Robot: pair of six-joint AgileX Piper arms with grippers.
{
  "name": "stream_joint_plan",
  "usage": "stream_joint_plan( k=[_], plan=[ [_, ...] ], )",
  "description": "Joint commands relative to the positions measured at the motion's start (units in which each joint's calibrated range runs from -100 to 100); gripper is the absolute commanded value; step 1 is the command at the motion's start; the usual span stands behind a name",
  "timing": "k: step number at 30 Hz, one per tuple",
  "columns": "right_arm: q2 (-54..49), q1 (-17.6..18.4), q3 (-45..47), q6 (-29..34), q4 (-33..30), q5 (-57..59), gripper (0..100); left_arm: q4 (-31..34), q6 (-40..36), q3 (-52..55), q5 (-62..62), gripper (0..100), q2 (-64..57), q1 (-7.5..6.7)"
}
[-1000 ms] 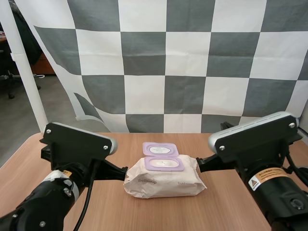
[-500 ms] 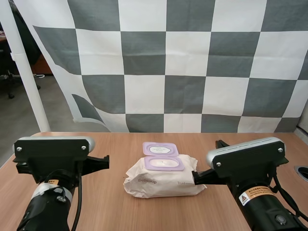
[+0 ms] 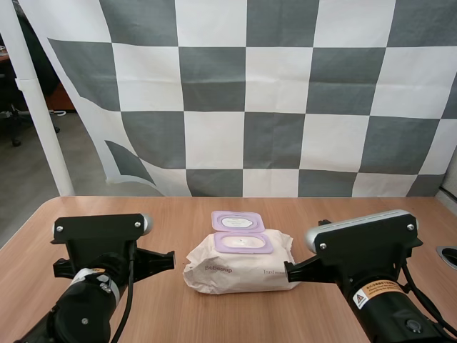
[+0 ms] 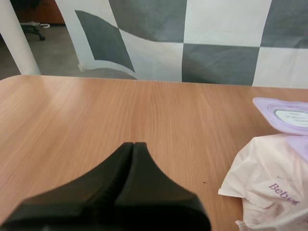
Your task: Open the wet wipes lid
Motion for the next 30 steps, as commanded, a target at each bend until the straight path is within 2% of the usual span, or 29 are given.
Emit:
stream_joint_plan(
  k=[1, 4, 8, 16, 22, 24, 26, 30],
  plan=[
    [0.00, -0.38, 0.00, 0.86, 0.18, 0.48, 0, 0.30, 0.08, 0.00, -5.07, 0, 1.57, -0.26],
    [0.00, -0.58, 0.00, 0.86, 0.88, 1.20, 0, 0.30, 0.08, 0.00, -9.16, 0, -0.66, -1.16],
    [0.00, -0.61, 0.00, 0.86, 0.87, 1.88, 0, 1.46, 0.08, 0.00, -5.49, 0, -5.53, -2.25],
    [0.00, -0.61, 0.00, 0.86, 1.67, 9.56, 0, 2.67, 0.18, 0.00, 6.06, 0, -17.54, -2.32],
    [0.00, -0.61, 0.00, 0.86, 2.49, 11.70, 0, 6.27, -0.04, 0.00, 14.60, 0, -22.21, -2.25],
    [0.00, -0.61, 0.00, 0.94, 2.59, 13.65, 0, 8.13, -2.65, 0.00, 14.60, 0, -23.77, -2.20],
    [0.00, -0.61, 0.00, 0.94, 2.62, 16.04, 0, 13.38, -8.41, 0.00, 16.16, 0, -25.96, -2.20],
    [0.00, -0.61, 0.00, 0.97, 2.52, 18.27, 0, 19.98, -15.56, 0.00, 20.47, 0, -28.69, -2.20]
  ],
)
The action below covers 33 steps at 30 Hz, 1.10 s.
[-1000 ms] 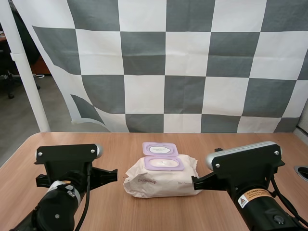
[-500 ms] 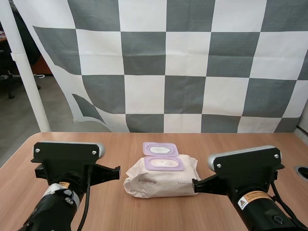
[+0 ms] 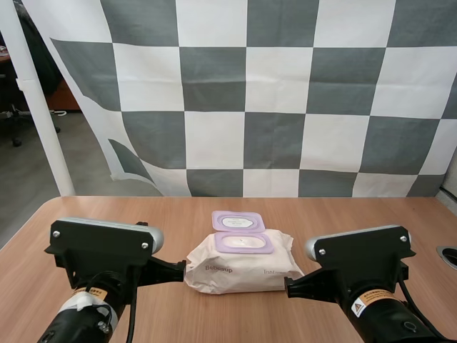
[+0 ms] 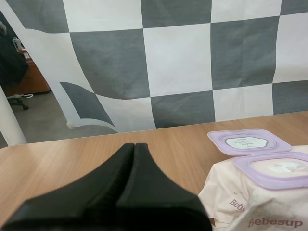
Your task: Open the wet wipes lid
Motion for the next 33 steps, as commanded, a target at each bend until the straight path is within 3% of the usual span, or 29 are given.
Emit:
stream_joint_plan(
  k=[1, 9, 18, 27, 33],
  plan=[
    [0.00, -0.05, 0.00, 0.09, -0.10, 6.41, 0, 17.42, -18.87, 0.00, 11.96, 0, -6.60, 0.08],
    [0.00, -0.12, 0.00, 1.04, -0.35, 6.24, 0, 35.57, -37.55, 0.00, 11.65, 0, -6.60, 0.08],
    [0.00, -0.12, 0.00, 5.47, -3.58, 6.07, 0, 36.08, -37.75, 0.00, 11.81, 0, -6.60, 0.08],
    [0.00, -0.12, 0.00, 5.87, -2.63, 6.72, 0, 36.18, -37.86, 0.00, 10.13, 0, -6.37, 1.43],
    [0.00, -0.12, 0.00, 5.87, -1.35, 7.46, 0, 36.17, -37.86, 0.00, 9.59, 0, -6.37, 1.43]
  ],
)
